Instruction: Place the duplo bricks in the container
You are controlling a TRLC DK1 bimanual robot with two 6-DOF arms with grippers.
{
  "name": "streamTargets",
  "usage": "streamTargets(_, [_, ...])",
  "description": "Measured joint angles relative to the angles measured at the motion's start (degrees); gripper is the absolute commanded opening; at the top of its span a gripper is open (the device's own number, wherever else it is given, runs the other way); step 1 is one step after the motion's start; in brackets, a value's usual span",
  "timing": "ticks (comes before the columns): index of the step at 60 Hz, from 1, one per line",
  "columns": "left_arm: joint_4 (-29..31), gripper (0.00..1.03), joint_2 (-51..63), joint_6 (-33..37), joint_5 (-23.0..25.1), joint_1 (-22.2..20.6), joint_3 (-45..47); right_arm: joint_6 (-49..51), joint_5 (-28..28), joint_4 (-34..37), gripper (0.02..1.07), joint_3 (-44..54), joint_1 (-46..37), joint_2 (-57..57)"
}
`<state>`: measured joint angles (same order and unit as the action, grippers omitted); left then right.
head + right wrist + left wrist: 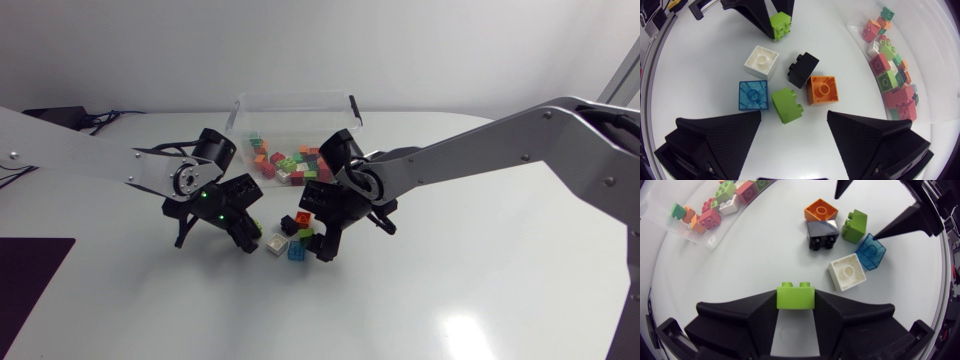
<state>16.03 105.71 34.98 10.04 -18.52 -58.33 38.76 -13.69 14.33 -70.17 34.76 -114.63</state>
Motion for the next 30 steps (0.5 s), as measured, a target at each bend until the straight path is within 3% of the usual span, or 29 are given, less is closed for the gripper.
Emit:
streamTargets(11, [-0.04,0.32,-2.99,2.16,1.33,1.42,1.77,0.55,-0.02,0.31,0.82,-2.32,-0.04,-0.83])
streamTargets(20, [-0.04,0.32,-5.38,2.93,2.01,2.01,3.17,1.25,-0.24,1.36,0.52,-4.0,0.09,-2.47])
streamTargets(30, [-0.02,0.32,-8.7,3.69,2.56,2.03,3.74,1.66,-0.68,2.89,0.27,-4.02,0.42,-3.8])
